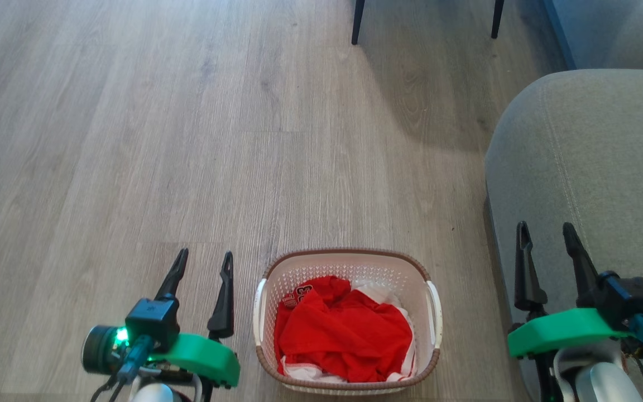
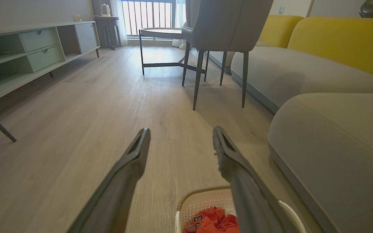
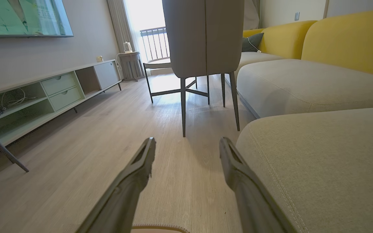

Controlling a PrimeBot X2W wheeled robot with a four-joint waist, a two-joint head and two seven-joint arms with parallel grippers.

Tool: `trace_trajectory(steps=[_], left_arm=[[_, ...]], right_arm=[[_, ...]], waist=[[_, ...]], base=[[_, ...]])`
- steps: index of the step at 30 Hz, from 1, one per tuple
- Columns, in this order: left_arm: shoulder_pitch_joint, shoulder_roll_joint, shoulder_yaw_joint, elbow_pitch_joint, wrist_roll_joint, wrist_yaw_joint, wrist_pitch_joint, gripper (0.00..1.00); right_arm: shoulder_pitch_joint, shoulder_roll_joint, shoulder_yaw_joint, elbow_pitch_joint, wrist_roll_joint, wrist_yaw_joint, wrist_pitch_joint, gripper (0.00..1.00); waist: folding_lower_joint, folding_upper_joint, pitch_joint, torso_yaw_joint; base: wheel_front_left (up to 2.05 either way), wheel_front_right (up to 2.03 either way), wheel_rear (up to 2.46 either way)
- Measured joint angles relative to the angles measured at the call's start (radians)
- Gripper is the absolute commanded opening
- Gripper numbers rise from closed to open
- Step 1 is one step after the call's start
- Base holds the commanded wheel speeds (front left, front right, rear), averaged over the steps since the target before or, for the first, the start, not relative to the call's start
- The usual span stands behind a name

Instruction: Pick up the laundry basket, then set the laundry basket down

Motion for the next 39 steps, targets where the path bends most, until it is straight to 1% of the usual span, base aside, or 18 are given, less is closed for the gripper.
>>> trace_trajectory(steps=[17, 18, 19, 23, 25, 39], left_arm=[[0.000, 0.000, 0.000, 0.026, -0.010, -0.002, 0.000, 1.00], [0.000, 0.000, 0.000, 0.026, -0.015, -0.007, 0.000, 1.00], [0.000, 0.000, 0.000, 0.028, -0.020, -0.009, 0.000, 0.00], [0.025, 0.001, -0.002, 0.089, -0.020, -0.009, 0.000, 0.00], [0.046, 0.001, -0.001, 0.098, -0.038, -0.009, 0.005, 0.00], [0.040, 0.004, 0.010, 0.099, -0.210, -0.019, 0.037, 0.00]], right_arm=[[0.000, 0.000, 0.002, 0.001, 0.000, 0.000, 0.000, 1.00], [0.000, 0.000, 0.003, 0.001, 0.000, 0.000, 0.000, 1.00], [0.000, 0.000, 0.003, 0.004, 0.000, 0.000, 0.000, 0.00], [0.015, 0.002, 0.009, 0.072, 0.002, 0.000, 0.003, 0.00], [0.031, 0.002, 0.010, 0.085, 0.019, 0.000, 0.004, 0.00], [0.033, 0.002, 0.004, 0.098, 0.179, 0.000, 0.036, 0.00]], waist=[[0.0000, 0.0000, 0.001, -0.002], [0.0000, 0.0000, 0.001, -0.002], [0.0000, 0.0000, 0.002, -0.001], [0.0000, 0.0000, 0.002, -0.002], [0.0000, 0.0000, 0.002, -0.003], [0.0000, 0.0000, 0.001, -0.015]], base=[[0.00, 0.00, 0.00], [0.00, 0.00, 0.00], [0.00, 0.00, 0.00], [0.00, 0.00, 0.00], [0.00, 0.00, 0.00], [0.00, 0.00, 0.00]])
